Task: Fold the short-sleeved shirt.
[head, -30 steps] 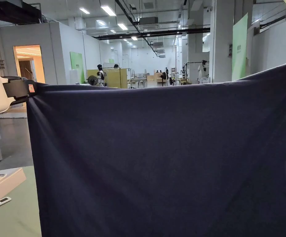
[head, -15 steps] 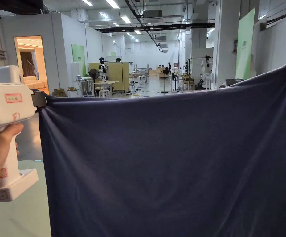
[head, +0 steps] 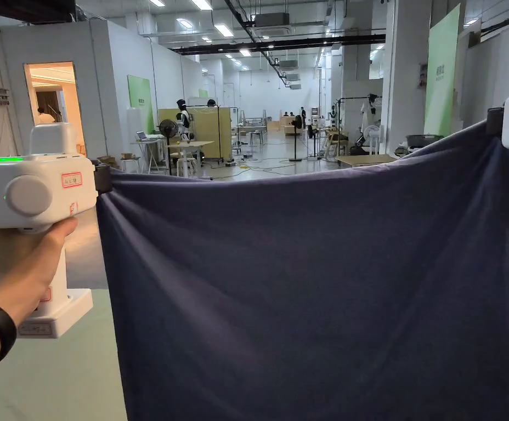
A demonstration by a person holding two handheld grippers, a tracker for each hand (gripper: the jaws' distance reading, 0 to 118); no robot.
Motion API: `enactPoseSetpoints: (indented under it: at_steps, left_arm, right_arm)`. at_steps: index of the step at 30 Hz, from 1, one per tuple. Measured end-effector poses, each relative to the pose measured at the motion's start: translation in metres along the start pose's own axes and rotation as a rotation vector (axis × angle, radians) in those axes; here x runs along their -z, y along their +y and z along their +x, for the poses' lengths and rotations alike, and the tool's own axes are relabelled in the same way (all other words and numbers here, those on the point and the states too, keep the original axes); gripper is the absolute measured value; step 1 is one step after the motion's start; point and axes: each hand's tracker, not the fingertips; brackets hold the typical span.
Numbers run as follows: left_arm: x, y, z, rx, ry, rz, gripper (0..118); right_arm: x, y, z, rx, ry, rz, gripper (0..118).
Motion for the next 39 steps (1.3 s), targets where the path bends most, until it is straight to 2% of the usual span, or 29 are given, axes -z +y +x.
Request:
enactPoseSetpoints:
  at_steps: [2,3,8,10,13,17,20,24,26,29,30,31,33,36,38,39]
  left_arm:
    - [0.011,-0.001,0.001,0.01,0.024,-0.024,7]
    - [0.016,-0.001,0.001,0.023,0.026,-0.035,7]
    - [0.039,-0.001,0.003,0.028,0.027,-0.052,7]
    - [0.045,-0.011,0.003,0.016,0.023,-0.047,7]
    - [0.056,-0.043,0.004,0.001,0.029,-0.068,7]
    - [0.069,-0.115,0.002,-0.043,0.007,-0.185,7]
    - [0.07,-0.172,0.001,-0.038,-0.022,-0.268,7]
    - [0.056,-0.245,-0.005,-0.061,-0.018,-0.368,7]
    - [0.038,-0.276,-0.008,-0.098,-0.016,-0.396,7]
    - [-0.003,-0.331,-0.015,-0.128,-0.026,-0.489,7]
    - [-0.015,-0.354,-0.023,-0.134,-0.045,-0.504,7]
    - [-0.036,-0.374,-0.025,-0.121,-0.053,-0.539,7]
    - [-0.081,-0.401,-0.029,-0.164,-0.071,-0.573,7]
    - [-0.154,-0.431,-0.032,-0.252,-0.106,-0.593,7]
    - [-0.194,-0.439,-0.033,-0.24,-0.114,-0.608,7]
    - [-0.213,-0.441,-0.035,-0.253,-0.112,-0.606,7]
  right_arm:
    - [-0.001,0.004,0.002,0.031,0.015,-0.023,2]
    - [0.029,-0.006,-0.01,0.04,0.017,-0.017,2]
    - [0.063,-0.009,-0.01,0.023,0.007,-0.023,2]
    - [0.072,-0.014,-0.012,0.024,0.006,-0.034,2]
    - [0.077,-0.036,-0.02,0.048,0.055,-0.069,2]
    - [0.086,-0.103,-0.028,0.002,0.071,-0.173,2]
    - [0.09,-0.164,-0.026,0.025,0.082,-0.241,2]
    - [0.086,-0.252,-0.013,0.085,0.119,-0.424,2]
    - [0.072,-0.288,-0.006,0.066,0.126,-0.443,2]
    - [0.034,-0.347,0.01,0.088,0.153,-0.514,2]
    - [0.013,-0.367,0.018,0.136,0.135,-0.514,2]
    - [-0.01,-0.384,0.024,0.171,0.158,-0.544,2]
    - [-0.06,-0.416,0.038,0.205,0.148,-0.562,2]
    - [-0.135,-0.457,0.058,0.187,0.132,-0.595,2]
    - [-0.18,-0.473,0.068,0.183,0.122,-0.61,2]
    - [-0.201,-0.477,0.073,0.206,0.104,-0.627,2]
